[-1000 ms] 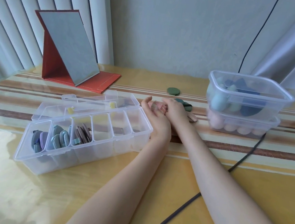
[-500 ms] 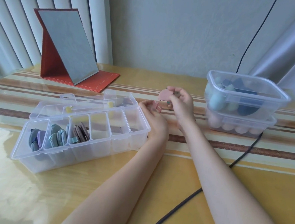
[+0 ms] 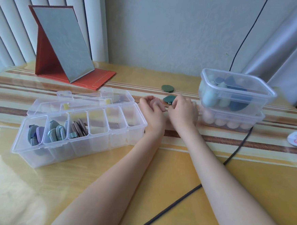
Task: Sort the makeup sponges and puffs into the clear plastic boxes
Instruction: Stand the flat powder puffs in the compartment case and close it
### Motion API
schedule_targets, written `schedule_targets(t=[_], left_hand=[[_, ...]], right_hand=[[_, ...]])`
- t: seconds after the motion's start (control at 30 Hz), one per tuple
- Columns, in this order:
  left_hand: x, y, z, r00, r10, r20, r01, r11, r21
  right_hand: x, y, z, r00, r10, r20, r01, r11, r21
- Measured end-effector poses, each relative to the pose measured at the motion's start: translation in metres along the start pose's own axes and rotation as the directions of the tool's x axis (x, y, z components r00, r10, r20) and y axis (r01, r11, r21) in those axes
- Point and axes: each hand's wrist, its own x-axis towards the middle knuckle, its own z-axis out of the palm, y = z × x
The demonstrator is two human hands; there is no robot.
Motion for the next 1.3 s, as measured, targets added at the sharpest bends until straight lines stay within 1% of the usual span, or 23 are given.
schedule_targets(t=[0.03, 0.07, 0.1, 0.17, 0.27, 0.37, 0.43, 0.5, 0.57, 0.6, 0.63, 0.67, 0.7, 0.73, 0.77, 0.8, 0.83, 0.87, 1.0, 1.07, 1.13, 1.23, 1.3], left_hand=[[-0.002, -0.001, -0.001, 0.999, 0.033, -0.005, -0.033, 0.999, 0.016], [-0.007, 0.001, -0.002, 0.998, 0.062, 0.005, -0.062, 0.997, 0.053], [-0.013, 0.005, -0.003, 0.994, 0.108, 0.035, -0.111, 0.991, 0.076], [-0.023, 0.007, -0.004, 0.968, 0.224, 0.113, -0.235, 0.967, 0.099], [-0.036, 0.014, -0.016, 0.917, 0.349, 0.193, -0.373, 0.922, 0.103], [-0.045, 0.036, -0.038, 0.843, 0.488, 0.225, -0.513, 0.855, 0.071], [-0.039, 0.053, -0.058, 0.827, 0.517, 0.221, -0.539, 0.840, 0.054], [-0.022, 0.067, -0.082, 0.856, 0.480, 0.193, -0.492, 0.870, 0.017], [0.001, 0.075, -0.113, 0.882, 0.456, 0.120, -0.464, 0.884, 0.050], [0.011, 0.078, -0.129, 0.894, 0.442, 0.078, -0.448, 0.890, 0.082], [0.021, 0.079, -0.144, 0.909, 0.415, 0.049, -0.418, 0.900, 0.124], [0.030, 0.079, -0.159, 0.927, 0.373, 0.030, -0.373, 0.911, 0.176], [0.034, 0.080, -0.172, 0.947, 0.321, 0.029, -0.320, 0.924, 0.211], [0.038, 0.077, -0.182, 0.965, 0.259, 0.047, -0.262, 0.932, 0.251], [0.039, 0.076, -0.191, 0.975, 0.202, 0.090, -0.219, 0.935, 0.278], [0.037, 0.075, -0.197, 0.980, 0.150, 0.134, -0.184, 0.935, 0.302], [0.034, 0.076, -0.201, 0.980, 0.104, 0.171, -0.155, 0.936, 0.315], [0.031, 0.077, -0.204, 0.979, 0.070, 0.190, -0.131, 0.935, 0.329], [0.014, 0.085, -0.201, 0.967, 0.031, 0.254, -0.112, 0.944, 0.310], [0.004, 0.085, -0.199, 0.959, 0.048, 0.280, -0.139, 0.938, 0.316], [-0.001, 0.085, -0.199, 0.957, 0.045, 0.285, -0.125, 0.955, 0.268], [0.006, 0.091, -0.200, 0.983, 0.033, 0.180, -0.056, 0.990, 0.127], [0.015, 0.096, -0.197, 0.990, 0.066, 0.123, -0.076, 0.994, 0.076]], right_hand=[[-0.004, -0.001, 0.002, 0.996, 0.034, 0.086, -0.022, 0.991, -0.133], [-0.006, -0.002, 0.002, 0.988, 0.066, 0.142, -0.037, 0.979, -0.198], [-0.008, -0.003, 0.001, 0.983, 0.082, 0.165, -0.046, 0.975, -0.215], [-0.008, -0.004, 0.002, 0.978, 0.104, 0.182, -0.072, 0.982, -0.177], [-0.009, -0.001, 0.002, 0.984, 0.108, 0.142, -0.087, 0.985, -0.147], [-0.010, 0.001, -0.004, 0.998, -0.026, 0.065, 0.040, 0.974, -0.222], [-0.011, -0.002, -0.014, 0.999, -0.038, 0.026, 0.043, 0.982, -0.185], [-0.015, -0.011, -0.030, 0.998, -0.007, -0.067, 0.007, 1.000, -0.002], [-0.027, -0.037, -0.049, 0.989, -0.001, -0.146, 0.047, 0.948, 0.314], [-0.034, -0.054, -0.058, 0.988, -0.062, -0.144, 0.122, 0.880, 0.460], [-0.042, -0.072, -0.067, 0.979, -0.168, -0.113, 0.202, 0.795, 0.572], [-0.052, -0.089, -0.073, 0.951, -0.304, -0.051, 0.265, 0.723, 0.638], [-0.060, -0.104, -0.074, 0.897, -0.439, 0.047, 0.306, 0.694, 0.651], [-0.067, -0.115, -0.072, 0.818, -0.549, 0.173, 0.352, 0.715, 0.604], [-0.072, -0.122, -0.065, 0.731, -0.612, 0.302, 0.428, 0.756, 0.495], [-0.074, -0.125, -0.057, 0.668, -0.623, 0.407, 0.503, 0.781, 0.370], [-0.075, -0.125, -0.052, 0.640, -0.609, 0.469, 0.543, 0.790, 0.285], [-0.076, -0.124, -0.051, 0.629, -0.598, 0.497, 0.550, 0.794, 0.260], [-0.078, -0.118, -0.072, 0.589, -0.588, 0.555, 0.539, 0.797, 0.273], [-0.077, -0.116, -0.081, 0.616, -0.564, 0.549, 0.484, 0.822, 0.301], [-0.075, -0.117, -0.082, 0.702, -0.547, 0.457, 0.400, 0.833, 0.382], [-0.071, -0.124, -0.078, 0.843, -0.454, 0.288, 0.279, 0.827, 0.488], [-0.072, -0.131, -0.077, 0.880, -0.379, 0.286, 0.223, 0.862, 0.455]])
